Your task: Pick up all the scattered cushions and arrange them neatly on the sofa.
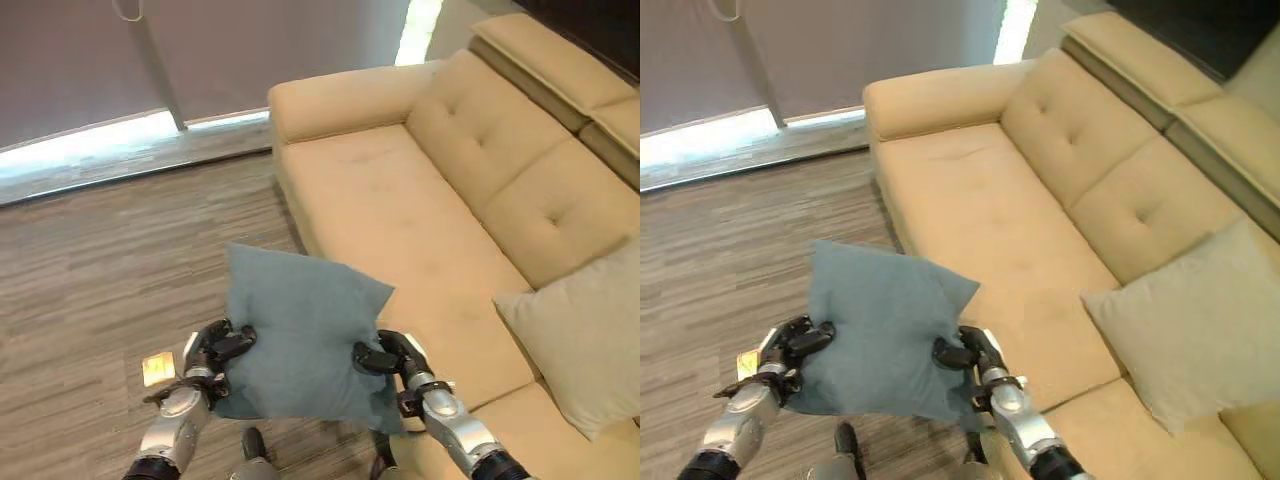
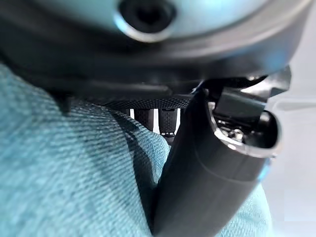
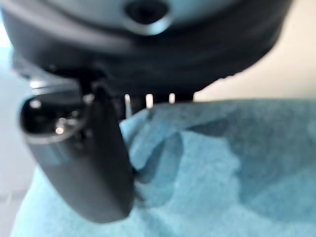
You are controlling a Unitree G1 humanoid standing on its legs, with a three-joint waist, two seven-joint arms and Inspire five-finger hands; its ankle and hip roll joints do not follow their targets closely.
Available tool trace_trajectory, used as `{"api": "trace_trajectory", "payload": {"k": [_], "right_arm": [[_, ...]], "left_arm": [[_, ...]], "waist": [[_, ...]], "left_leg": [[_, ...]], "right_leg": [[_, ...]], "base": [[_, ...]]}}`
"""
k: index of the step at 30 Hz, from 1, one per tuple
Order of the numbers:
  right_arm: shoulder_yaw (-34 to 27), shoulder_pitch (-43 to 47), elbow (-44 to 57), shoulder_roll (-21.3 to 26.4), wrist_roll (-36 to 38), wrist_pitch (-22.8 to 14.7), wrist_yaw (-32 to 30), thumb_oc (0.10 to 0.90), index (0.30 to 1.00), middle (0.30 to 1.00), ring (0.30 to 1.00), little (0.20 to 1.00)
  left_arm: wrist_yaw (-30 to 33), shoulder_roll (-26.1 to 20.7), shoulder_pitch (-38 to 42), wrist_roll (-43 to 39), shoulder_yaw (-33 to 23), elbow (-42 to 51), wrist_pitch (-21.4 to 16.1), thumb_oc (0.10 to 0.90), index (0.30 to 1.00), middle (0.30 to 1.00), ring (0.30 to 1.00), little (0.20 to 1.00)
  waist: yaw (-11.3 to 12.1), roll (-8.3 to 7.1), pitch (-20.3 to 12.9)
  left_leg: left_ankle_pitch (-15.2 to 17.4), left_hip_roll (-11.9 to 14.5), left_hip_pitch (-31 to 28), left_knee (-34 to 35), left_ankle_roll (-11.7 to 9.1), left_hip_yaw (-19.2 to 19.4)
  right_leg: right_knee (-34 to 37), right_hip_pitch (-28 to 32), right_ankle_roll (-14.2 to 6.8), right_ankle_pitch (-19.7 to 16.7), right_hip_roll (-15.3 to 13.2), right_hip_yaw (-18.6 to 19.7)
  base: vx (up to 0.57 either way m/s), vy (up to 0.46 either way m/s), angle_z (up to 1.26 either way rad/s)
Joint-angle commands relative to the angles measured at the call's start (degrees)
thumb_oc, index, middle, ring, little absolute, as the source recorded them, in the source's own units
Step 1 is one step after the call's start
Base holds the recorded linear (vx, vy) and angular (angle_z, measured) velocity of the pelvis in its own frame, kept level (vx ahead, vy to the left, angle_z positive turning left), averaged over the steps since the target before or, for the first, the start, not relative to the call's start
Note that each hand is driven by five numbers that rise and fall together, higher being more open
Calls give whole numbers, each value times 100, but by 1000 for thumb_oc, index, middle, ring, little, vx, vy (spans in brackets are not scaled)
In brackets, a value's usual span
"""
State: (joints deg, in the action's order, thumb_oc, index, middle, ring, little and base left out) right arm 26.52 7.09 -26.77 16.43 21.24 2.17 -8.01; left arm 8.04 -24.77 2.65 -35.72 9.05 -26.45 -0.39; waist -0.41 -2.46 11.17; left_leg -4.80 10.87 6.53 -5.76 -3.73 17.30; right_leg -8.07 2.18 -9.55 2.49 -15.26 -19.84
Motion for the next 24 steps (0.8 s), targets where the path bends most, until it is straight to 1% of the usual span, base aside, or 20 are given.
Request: {"api": "trace_trajectory", "payload": {"k": [1, 2, 3, 4, 5, 6, 7, 8, 9, 11, 12, 15, 16, 17, 18, 20, 21, 22, 23, 24], "right_arm": [[153, 624, 794, -591, 148, -672, 571, 400, 300, 300, 300, 300], [144, 600, 807, -609, 174, -652, 558, 400, 300, 300, 300, 300], [101, 430, 928, -590, 241, -695, 564, 400, 300, 300, 300, 300], [90, 356, 946, -572, 308, -704, 565, 400, 300, 300, 300, 300], [61, 301, 986, -559, 359, -705, 557, 400, 300, 300, 300, 300], [61, 302, 987, -558, 359, -704, 556, 400, 300, 300, 300, 300], [65, 292, 980, -536, 427, -718, 562, 400, 300, 300, 300, 300], [45, 291, 992, -517, 523, -700, 565, 400, 300, 300, 300, 300], [44, 294, 991, -517, 523, -700, 565, 400, 300, 300, 300, 300], [56, 384, 945, -532, 596, -694, 528, 400, 300, 300, 300, 300], [56, 387, 942, -530, 596, -695, 528, 400, 300, 300, 300, 300], [114, 490, 832, -587, 712, -693, 506, 400, 300, 300, 300, 300], [123, 448, 808, -593, 747, -683, 499, 400, 300, 300, 300, 300], [111, 341, 874, -536, 825, -680, 474, 400, 300, 300, 300, 300], [163, 247, 888, -502, 878, -677, 506, 400, 300, 300, 300, 300], [164, 223, 853, -447, 961, -694, 486, 400, 300, 300, 300, 300], [164, 224, 853, -450, 962, -694, 486, 400, 300, 300, 300, 300], [196, 259, 812, -402, 875, -666, 478, 400, 300, 300, 300, 300], [210, 304, 835, -348, 810, -659, 442, 400, 300, 300, 300, 300], [208, 304, 835, -352, 810, -658, 442, 400, 300, 300, 300, 300]], "left_arm": [[-552, 393, 325, 308, 499, 795, -421, 400, 300, 300, 300, 300], [-571, 377, 345, 375, 548, 792, -421, 400, 300, 300, 300, 300], [-562, 378, 369, 445, 620, 785, -436, 400, 300, 300, 300, 300], [-551, 428, 418, 515, 704, 707, -434, 400, 300, 300, 300, 300], [-544, 461, 427, 538, 723, 707, -436, 400, 300, 300, 300, 300], [-544, 462, 427, 538, 722, 707, -436, 400, 300, 300, 300, 300], [-509, 503, 494, 560, 768, 666, -442, 400, 300, 300, 300, 300], [-482, 541, 577, 579, 827, 636, -446, 400, 300, 300, 300, 300], [-482, 541, 580, 578, 827, 635, -447, 400, 300, 300, 300, 300], [-409, 614, 720, 557, 864, 562, -449, 400, 300, 300, 300, 300], [-409, 617, 724, 557, 863, 559, -451, 400, 300, 300, 300, 300], [-328, 741, 852, 555, 837, 455, -475, 400, 300, 300, 300, 300], [-324, 803, 839, 572, 812, 424, -473, 400, 300, 300, 300, 300], [-355, 843, 817, 607, 818, 433, -468, 400, 300, 300, 300, 300], [-385, 876, 752, 628, 848, 433, -443, 400, 300, 300, 300, 300], [-359, 933, 658, 557, 786, 445, -470, 400, 300, 300, 300, 300], [-359, 930, 659, 557, 786, 445, -470, 400, 300, 300, 300, 300], [-322, 911, 653, 551, 750, 415, -455, 400, 300, 300, 300, 300], [-161, 847, 620, 543, 700, 422, -466, 400, 300, 300, 300, 300], [-161, 843, 621, 543, 701, 422, -466, 400, 300, 300, 300, 300]], "waist": [[14, 95, -286], [-33, 120, -239], [-184, 198, -202], [-317, 229, -196], [-388, 262, -182], [-384, 274, -195], [-481, 288, -161], [-580, 273, -91], [-582, 282, -99], [-696, 177, -57], [-707, 192, -36], [-847, 148, -68], [-884, 215, -131], [-983, 194, -238], [-1057, 208, -298], [-1100, 281, -379], [-1115, 262, -398], [-1093, 176, -418], [-834, -30, -301], [-841, -54, -317]], "left_leg": [[636, 93, -181, -221, 98, 168], [713, -22, -221, -264, 182, 115], [894, -190, -356, -252, 309, -64], [995, -312, -517, -187, 372, -149], [1071, -418, -624, -162, 424, -217], [1059, -405, -610, -154, 421, -215], [1155, -525, -749, -119, 460, -320], [1358, -696, -1047, -53, 507, -514], [1346, -686, -1035, -46, 504, -517], [1662, -918, -1491, 74, 512, -688], [1679, -901, -1513, 69, 508, -701], [1956, -1071, -2107, 136, 404, -812], [2073, -1053, -2328, 45, 324, -892], [1996, -1084, -2314, -147, 237, -967], [1735, -1086, -2194, -632, 65, -1070], [628, -836, -1730, -2084, -449, -1039], [605, -859, -1705, -2074, -445, -1054], [36, -709, -1356, -2997, -674, -974], [-176, -711, -766, -4590, -608, -953], [-200, -737, -749, -4573, -603, -954]], "right_leg": [[-1276, 43, -174, -838, -824, 288], [-1570, -61, -164, -1111, -876, 468], [-1962, -303, -102, -1026, -600, 939], [-2075, -478, -30, -832, -340, 1171], [-2151, -647, -11, -680, -168, 1298], [-2135, -659, -4, -697, -154, 1296], [-2107, -859, 83, -478, 71, 1354], [-1856, -1147, 169, -115, 356, 1274], [-1832, -1148, 175, -134, 367, 1265], [-1119, -1651, 160, -121, 632, 942], [-1115, -1618, 160, -110, 643, 923], [-335, -2013, 157, -313, 704, -2], [-258, -2116, 171, -245, 792, -135], [-20, -1918, 328, -200, 914, -151], [-11, -1745, 549, -161, 1105, 109], [-153, -1500, 828, -52, 1290, 270], [-141, -1516, 827, -66, 1265, 264], [-107, -1273, 972, 0, 1305, 334], [-110, -881, 1186, 177, 1392, 637], [-103, -896, 1184, 167, 1366, 637]], "base": [[277, 458, 46], [440, 580, 73], [510, 585, 65], [492, 508, 70], [269, 256, 64], [243, 201, 84], [456, 259, 57], [456, 259, 41], [462, 202, 23], [411, 98, 19], [468, 91, 26], [556, 69, 44], [689, -17, 49], [702, -64, 51], [478, -105, 66], [381, -87, 96], [300, -110, 76], [459, -158, 31], [460, -158, -28], [600, -123, -103]]}}
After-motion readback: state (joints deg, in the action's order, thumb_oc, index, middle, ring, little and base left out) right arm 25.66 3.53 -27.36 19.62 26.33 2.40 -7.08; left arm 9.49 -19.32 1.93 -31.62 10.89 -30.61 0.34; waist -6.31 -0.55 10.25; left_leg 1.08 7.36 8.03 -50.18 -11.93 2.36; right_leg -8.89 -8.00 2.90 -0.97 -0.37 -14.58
